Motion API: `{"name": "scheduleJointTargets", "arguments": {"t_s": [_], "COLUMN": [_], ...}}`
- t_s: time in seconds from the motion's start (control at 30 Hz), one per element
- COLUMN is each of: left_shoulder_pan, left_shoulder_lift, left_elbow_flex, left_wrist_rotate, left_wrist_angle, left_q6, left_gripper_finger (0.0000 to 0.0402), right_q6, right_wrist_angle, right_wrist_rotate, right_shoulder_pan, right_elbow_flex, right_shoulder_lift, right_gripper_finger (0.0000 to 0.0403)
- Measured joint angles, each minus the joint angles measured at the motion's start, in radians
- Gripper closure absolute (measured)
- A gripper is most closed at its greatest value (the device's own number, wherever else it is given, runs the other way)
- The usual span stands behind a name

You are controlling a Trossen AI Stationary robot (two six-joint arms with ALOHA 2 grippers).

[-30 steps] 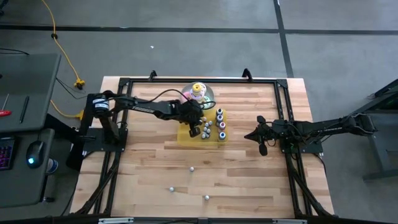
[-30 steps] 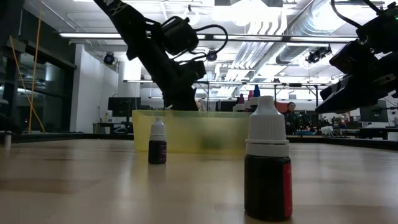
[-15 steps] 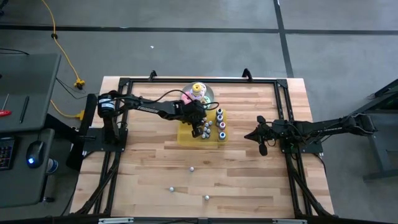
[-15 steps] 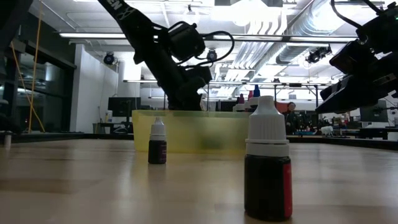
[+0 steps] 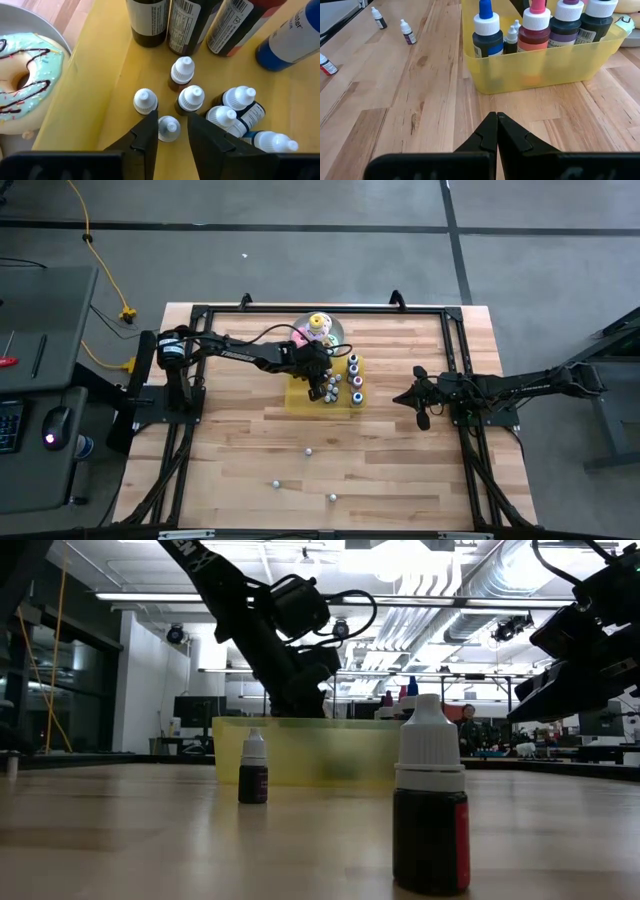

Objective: Pick & Place food coloring
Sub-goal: Put the small green food coloring bottle into the yellow container, then put the small red food coloring bottle into the yellow container

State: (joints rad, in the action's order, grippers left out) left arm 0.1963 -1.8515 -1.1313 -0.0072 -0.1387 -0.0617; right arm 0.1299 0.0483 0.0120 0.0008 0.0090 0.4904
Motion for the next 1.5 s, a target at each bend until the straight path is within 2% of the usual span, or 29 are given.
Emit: {"name": "scheduleJointTargets", "arguments": {"t_s": [0.4,0.57,0.67,0.77,0.9,1.03,1.3,1.5], "left_shoulder_pan": [0.0,0.007,0.007,0.007,0.002,-0.021,-0.112,-0.186], "left_shoulder_lift": [0.026,0.089,0.132,0.197,0.299,0.414,0.674,0.823], "left_elbow_flex": [0.001,-0.014,-0.014,-0.014,-0.01,0.04,0.238,0.321], "left_wrist_rotate": [0.019,0.01,-0.029,-0.059,-0.051,-0.014,0.029,0.082], "left_wrist_angle": [-0.003,-0.039,-0.084,-0.145,-0.227,-0.267,-0.276,-0.283], "left_q6": [0.01,0.039,0.063,0.111,0.168,0.17,0.085,0.037], "left_gripper_finger": [0.0296,0.0296,0.0295,0.0295,0.0289,0.0255,0.0156,0.0125], "right_q6": [0.0,0.0,0.0,0.0,0.0,0.0,0.0,0.0], "right_wrist_angle": [0.0,-0.002,0.0,-0.001,0.0,-0.002,0.001,0.0], "right_wrist_rotate": [0.0,0.0,0.0,0.0,0.0,0.0,0.0,0.0], "right_shoulder_pan": [0.0,0.0,0.0,0.0,0.0,0.0,0.0,0.0], "right_elbow_flex": [0.0,0.0,0.0,0.0,0.0,0.0,0.0,0.0], "right_shoulder_lift": [0.0,0.0,0.0,0.0,0.0,0.0,0.0,0.0], "right_gripper_finger": [0.0402,0.0402,0.0402,0.0402,0.0402,0.0402,0.0402,0.0402]}}
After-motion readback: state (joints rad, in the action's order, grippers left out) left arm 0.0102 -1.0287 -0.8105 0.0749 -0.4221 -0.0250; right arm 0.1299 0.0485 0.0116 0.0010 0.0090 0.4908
